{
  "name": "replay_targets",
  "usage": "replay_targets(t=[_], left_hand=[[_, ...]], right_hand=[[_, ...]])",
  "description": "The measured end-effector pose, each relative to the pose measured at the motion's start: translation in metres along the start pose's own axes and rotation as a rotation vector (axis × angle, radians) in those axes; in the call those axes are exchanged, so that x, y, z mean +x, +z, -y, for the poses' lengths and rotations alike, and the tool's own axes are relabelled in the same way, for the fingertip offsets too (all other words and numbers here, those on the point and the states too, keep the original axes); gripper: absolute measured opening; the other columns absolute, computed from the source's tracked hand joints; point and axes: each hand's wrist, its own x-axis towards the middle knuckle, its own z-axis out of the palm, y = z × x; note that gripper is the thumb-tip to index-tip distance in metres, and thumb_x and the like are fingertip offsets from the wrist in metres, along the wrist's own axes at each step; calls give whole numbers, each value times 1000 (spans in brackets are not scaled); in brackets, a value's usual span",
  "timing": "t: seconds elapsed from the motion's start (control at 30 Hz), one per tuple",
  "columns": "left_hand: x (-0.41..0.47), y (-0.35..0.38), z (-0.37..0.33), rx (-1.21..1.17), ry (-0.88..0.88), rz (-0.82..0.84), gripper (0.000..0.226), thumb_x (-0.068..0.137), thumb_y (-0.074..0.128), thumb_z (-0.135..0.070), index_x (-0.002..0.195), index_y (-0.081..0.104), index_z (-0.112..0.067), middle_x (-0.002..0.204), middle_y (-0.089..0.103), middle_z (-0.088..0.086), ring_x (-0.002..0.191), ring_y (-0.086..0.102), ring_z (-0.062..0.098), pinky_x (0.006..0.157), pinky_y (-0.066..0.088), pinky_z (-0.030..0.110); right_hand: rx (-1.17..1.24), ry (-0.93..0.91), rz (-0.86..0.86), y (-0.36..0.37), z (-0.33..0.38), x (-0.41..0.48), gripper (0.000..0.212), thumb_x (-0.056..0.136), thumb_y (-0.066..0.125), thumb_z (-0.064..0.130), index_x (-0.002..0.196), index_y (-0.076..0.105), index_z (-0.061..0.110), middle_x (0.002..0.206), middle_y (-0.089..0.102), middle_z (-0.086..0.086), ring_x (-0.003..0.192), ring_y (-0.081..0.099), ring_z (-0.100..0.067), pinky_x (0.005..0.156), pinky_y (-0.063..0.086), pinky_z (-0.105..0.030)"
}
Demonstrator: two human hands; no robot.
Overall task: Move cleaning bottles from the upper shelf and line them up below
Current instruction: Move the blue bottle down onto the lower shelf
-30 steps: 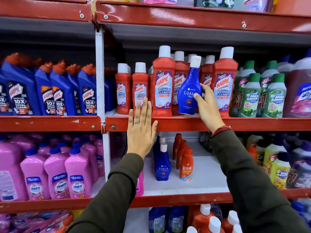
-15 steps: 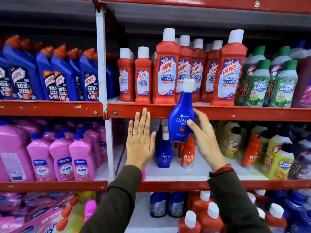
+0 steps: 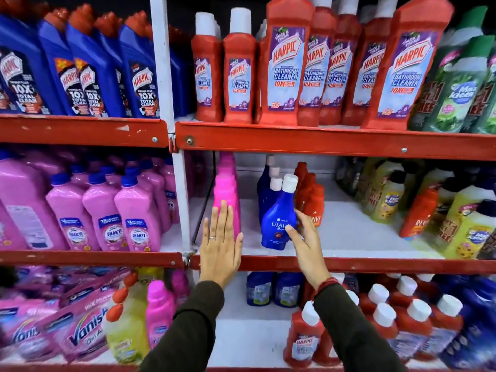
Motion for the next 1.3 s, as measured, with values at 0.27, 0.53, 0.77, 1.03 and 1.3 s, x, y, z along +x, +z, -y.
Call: replay_targets(t=[0.27,0.53,0.77,1.03,1.3], left_hand=[[-36,27,6,3,-21,71,86,108,37,-33,174,-14,-10,181,-21,9,169,-15,21,137,-7,39],[-41,31,8,-11,-16,62,85,109,36,-33,173,-14,-9,181,-22,10,169,-15,21,137,-7,39],[-40,33,10,-31,-5,82,66,119,5,-41,173,-16,-8,180,-24,11,168,-17,22,137,-9,41],[-35,29,-10,-26,-12,65,88,106,38,-32,173,-16,-11,180,-25,8,168,-18,21,136,-11,39],[-11,53,-82,-29,41,7,90,105,40,-30,173,-15,-9,180,-25,6,168,-18,21,136,-12,41]], right_hand=[[-39,78,34,3,-27,8,42,101,51,9,143,45,15,142,50,-9,128,54,-21,81,50,-5],[-84,101,60,3,-34,8,44,102,50,11,145,43,17,145,48,-7,126,53,-16,83,49,-3],[-104,89,33,4,-37,8,44,102,51,12,145,43,19,145,49,-6,130,52,-18,85,49,-4],[-6,113,42,0,-35,11,54,98,56,9,148,40,23,146,51,-1,131,53,-14,101,51,-25],[-68,10,-69,-52,-43,12,51,97,56,8,142,43,27,139,52,1,120,56,-3,91,47,-9]])
